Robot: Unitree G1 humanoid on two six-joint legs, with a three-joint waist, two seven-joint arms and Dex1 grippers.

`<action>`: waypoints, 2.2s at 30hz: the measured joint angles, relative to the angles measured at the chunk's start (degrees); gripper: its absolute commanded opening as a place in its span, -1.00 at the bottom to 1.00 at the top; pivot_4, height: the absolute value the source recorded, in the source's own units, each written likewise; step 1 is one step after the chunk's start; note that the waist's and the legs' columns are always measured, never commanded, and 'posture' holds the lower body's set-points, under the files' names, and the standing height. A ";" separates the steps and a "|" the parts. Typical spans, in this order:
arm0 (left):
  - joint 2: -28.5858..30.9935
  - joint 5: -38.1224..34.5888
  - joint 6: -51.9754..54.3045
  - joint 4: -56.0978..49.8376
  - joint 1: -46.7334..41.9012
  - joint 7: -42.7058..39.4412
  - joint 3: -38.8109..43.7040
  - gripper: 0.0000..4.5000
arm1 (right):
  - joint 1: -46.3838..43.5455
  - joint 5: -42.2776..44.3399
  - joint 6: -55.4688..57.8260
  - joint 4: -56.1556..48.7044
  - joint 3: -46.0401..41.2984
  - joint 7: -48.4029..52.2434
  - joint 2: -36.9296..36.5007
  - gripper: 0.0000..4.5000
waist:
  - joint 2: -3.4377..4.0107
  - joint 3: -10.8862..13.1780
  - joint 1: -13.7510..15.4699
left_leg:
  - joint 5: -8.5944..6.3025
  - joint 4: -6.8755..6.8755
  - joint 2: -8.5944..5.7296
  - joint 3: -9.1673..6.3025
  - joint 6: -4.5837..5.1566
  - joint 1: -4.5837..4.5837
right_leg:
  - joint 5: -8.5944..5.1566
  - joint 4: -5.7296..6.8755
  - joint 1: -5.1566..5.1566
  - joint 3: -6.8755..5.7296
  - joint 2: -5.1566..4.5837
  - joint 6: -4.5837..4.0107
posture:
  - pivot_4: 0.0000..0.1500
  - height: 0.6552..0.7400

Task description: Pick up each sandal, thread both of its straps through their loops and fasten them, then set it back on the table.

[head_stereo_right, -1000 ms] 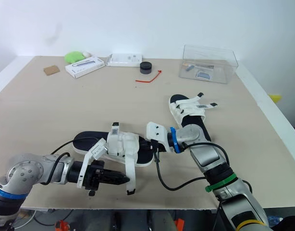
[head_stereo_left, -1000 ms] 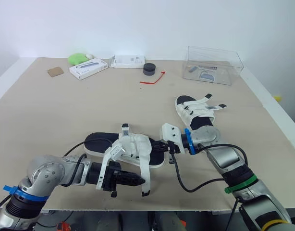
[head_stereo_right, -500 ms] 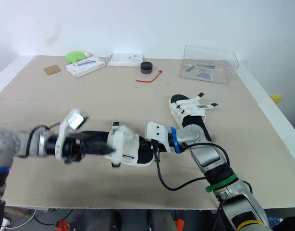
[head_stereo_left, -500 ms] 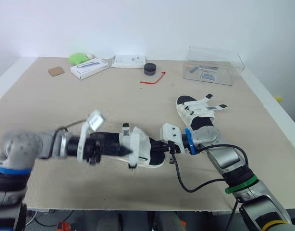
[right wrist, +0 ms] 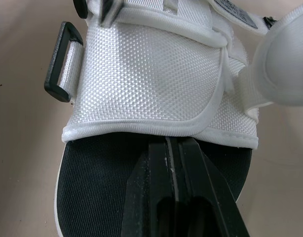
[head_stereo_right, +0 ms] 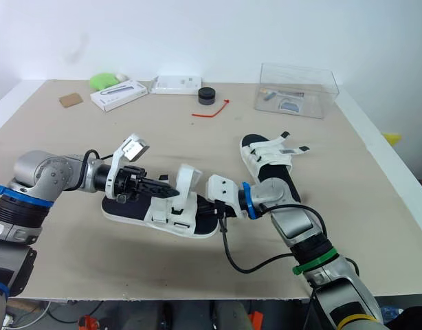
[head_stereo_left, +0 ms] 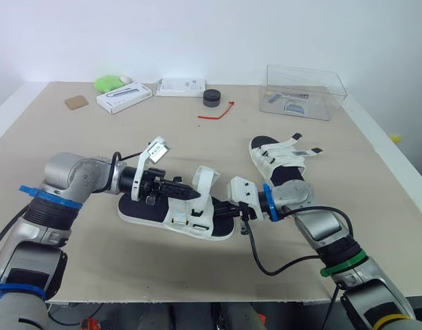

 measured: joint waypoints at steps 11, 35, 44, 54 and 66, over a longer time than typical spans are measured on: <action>-3.45 4.97 0.02 0.00 -0.02 -3.27 -1.32 -0.97 | 0.82 0.00 0.77 -1.46 -0.25 -1.14 -0.32 -1.00 | 0.00 0.00 0.02 | 0.00 0.02 0.04 0.00 0.00 -0.05 | 0.02 0.00 -0.02 0.01 -0.02 0.05 | 1.00 1.00; -5.71 10.43 -0.52 -0.40 2.63 0.76 0.57 -0.97 | 0.25 -0.01 0.14 0.09 0.04 -1.12 0.04 -1.00 | 0.00 0.00 -0.02 | 0.01 0.04 0.09 0.00 0.01 0.00 | 0.04 0.03 -0.01 0.02 0.01 0.04 | 1.00 1.00; -5.99 14.02 -4.79 0.12 2.62 -1.28 -1.38 -0.97 | 0.23 -0.01 0.15 0.01 0.06 -1.17 0.08 -1.00 | 0.00 -0.01 -0.01 | 0.01 0.04 0.08 0.01 0.01 0.03 | 0.05 0.04 0.02 0.02 0.01 0.03 | 1.00 1.00; -5.89 12.21 -1.60 -0.11 2.59 -2.51 0.99 -0.97 | 0.38 -0.01 0.16 -0.42 0.03 -1.28 0.05 -1.00 | 0.00 -0.01 -0.02 | 0.01 0.03 0.10 0.00 0.01 0.02 | 0.05 0.04 0.00 0.02 0.03 0.03 | 1.00 1.00; -5.80 7.13 5.07 -5.30 3.37 -0.66 4.34 -0.97 | 0.35 -0.10 -0.09 -0.20 0.09 -1.25 0.02 -1.00 | 0.00 -0.01 -0.02 | 0.01 0.04 0.10 0.00 0.01 0.02 | 0.05 0.04 0.01 0.02 0.02 0.04 | 1.00 1.00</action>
